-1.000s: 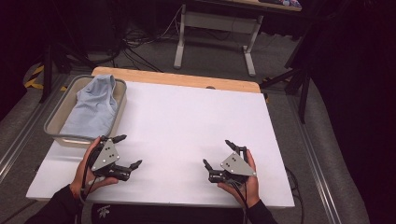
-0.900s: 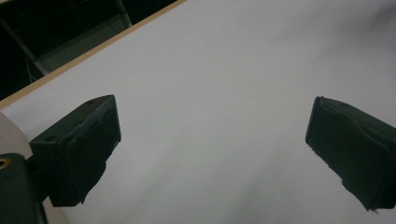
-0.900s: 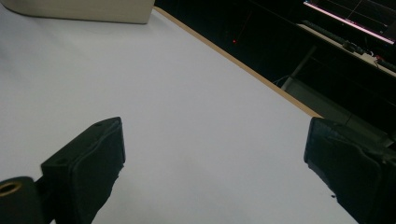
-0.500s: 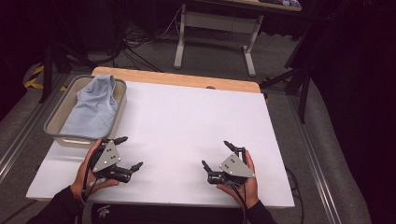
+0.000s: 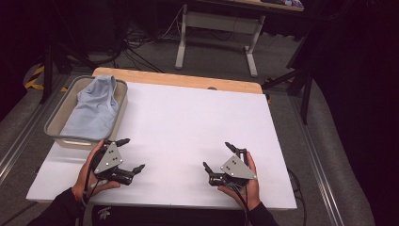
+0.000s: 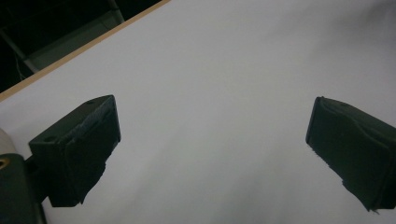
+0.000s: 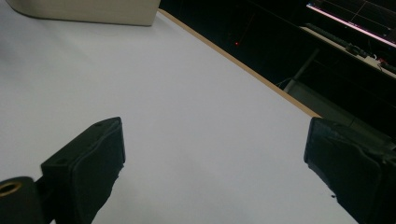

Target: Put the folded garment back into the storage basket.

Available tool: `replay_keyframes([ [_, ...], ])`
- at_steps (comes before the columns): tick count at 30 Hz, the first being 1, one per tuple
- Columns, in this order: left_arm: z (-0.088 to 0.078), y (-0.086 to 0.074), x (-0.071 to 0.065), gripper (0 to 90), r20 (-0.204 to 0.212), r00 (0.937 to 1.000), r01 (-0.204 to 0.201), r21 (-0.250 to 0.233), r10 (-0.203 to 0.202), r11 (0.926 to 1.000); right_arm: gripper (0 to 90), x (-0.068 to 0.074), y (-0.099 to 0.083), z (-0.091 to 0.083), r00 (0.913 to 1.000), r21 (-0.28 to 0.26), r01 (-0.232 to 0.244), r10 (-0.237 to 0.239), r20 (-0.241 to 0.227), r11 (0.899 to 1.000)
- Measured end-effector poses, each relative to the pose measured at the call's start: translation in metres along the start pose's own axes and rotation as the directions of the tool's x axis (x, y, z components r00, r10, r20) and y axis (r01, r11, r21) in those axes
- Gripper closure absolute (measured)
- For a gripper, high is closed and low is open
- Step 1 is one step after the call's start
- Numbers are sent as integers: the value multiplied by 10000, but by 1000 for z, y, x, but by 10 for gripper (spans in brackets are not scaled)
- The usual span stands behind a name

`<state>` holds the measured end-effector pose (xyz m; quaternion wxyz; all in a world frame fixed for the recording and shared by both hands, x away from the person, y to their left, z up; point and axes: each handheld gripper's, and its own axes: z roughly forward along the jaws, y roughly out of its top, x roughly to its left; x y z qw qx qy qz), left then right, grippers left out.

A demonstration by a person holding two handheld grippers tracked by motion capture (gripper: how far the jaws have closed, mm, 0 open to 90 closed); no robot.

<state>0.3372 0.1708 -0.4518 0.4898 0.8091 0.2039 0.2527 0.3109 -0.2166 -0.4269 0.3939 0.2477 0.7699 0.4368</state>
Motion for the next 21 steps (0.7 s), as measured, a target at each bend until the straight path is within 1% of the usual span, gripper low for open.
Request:
replay_keyframes([
  [12, 1, 1, 0, 38, -42, 10000, 74, 34, -74, 10000, 63, -1, 0, 0, 9999, -69, -89, 88, -84, 9999],
  [16, 2, 2, -1, 38, -51, 10000, 12, 41, -12, 10000, 63, -2, 0, -1, 10000, -103, -74, 74, -67, 9999],
  [18, 2, 1, -1, 38, -43, 10000, 10, 69, -9, 10000, 63, -3, 0, -1, 9999, -170, -161, 160, -56, 9997],
  [21, 3, 1, -1, 38, -69, 9999, 108, 91, -108, 9999, 63, -4, 1, -2, 9998, -219, -191, 190, -52, 9996],
])
